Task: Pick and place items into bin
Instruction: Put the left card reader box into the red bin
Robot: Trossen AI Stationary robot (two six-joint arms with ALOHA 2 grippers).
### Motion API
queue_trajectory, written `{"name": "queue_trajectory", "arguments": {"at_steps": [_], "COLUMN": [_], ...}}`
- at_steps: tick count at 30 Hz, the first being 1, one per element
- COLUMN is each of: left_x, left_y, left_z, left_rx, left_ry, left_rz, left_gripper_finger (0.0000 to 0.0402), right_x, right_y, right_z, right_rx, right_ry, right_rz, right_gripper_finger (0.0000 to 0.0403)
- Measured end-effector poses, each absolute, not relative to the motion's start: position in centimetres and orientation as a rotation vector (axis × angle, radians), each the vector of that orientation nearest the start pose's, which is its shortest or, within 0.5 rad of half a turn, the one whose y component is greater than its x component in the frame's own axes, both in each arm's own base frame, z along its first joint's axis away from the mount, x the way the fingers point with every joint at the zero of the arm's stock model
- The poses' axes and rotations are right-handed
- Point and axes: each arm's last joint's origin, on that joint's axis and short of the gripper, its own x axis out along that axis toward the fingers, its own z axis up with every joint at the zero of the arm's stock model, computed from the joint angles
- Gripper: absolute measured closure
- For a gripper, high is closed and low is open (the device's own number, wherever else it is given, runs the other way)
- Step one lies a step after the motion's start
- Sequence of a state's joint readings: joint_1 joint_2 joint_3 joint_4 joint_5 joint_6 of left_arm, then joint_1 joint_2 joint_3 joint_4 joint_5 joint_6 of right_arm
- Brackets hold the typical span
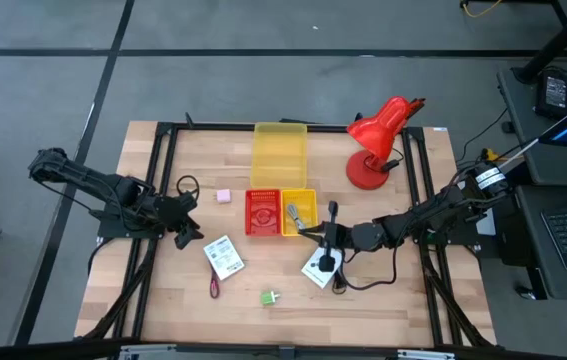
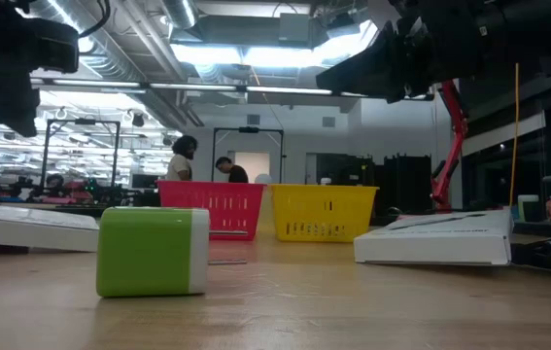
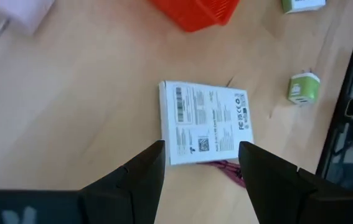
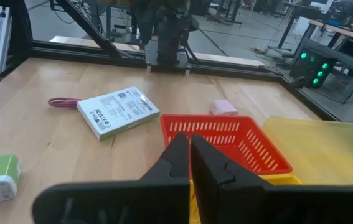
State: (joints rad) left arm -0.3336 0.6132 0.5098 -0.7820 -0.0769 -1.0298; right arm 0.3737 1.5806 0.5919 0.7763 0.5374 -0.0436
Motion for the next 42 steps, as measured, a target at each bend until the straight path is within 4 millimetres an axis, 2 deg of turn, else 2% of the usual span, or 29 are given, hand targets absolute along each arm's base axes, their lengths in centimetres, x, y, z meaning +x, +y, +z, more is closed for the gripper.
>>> {"name": "queue_trajectory", "arguments": {"at_steps": [4,11,23,42], "left_x": [10.9,10.7,8.7,8.7], "left_y": [-3.7,-4.1,-3.3,-3.1], "left_z": [21.1,17.4,14.0,14.1], "left_rx": [-0.852,-0.931,-1.016,-1.027], "left_ry": [0.916,0.931,0.848,0.806], "left_rz": [0.231,0.192,0.165,0.225], "left_gripper_finger": [0.0203,0.0203,0.0203,0.0204], "right_x": [28.3,28.3,28.3,28.4], "right_y": [9.5,9.6,9.8,9.8], "right_z": [17.8,17.8,17.8,17.9], "right_rx": [-0.152,-0.177,-0.166,-0.162], "right_ry": [0.18,0.179,0.18,0.173], "right_rz": [-0.157,-0.137,-0.068,-0.069], "right_gripper_finger": [0.0403,0.0403,0.0403,0.0403]}}
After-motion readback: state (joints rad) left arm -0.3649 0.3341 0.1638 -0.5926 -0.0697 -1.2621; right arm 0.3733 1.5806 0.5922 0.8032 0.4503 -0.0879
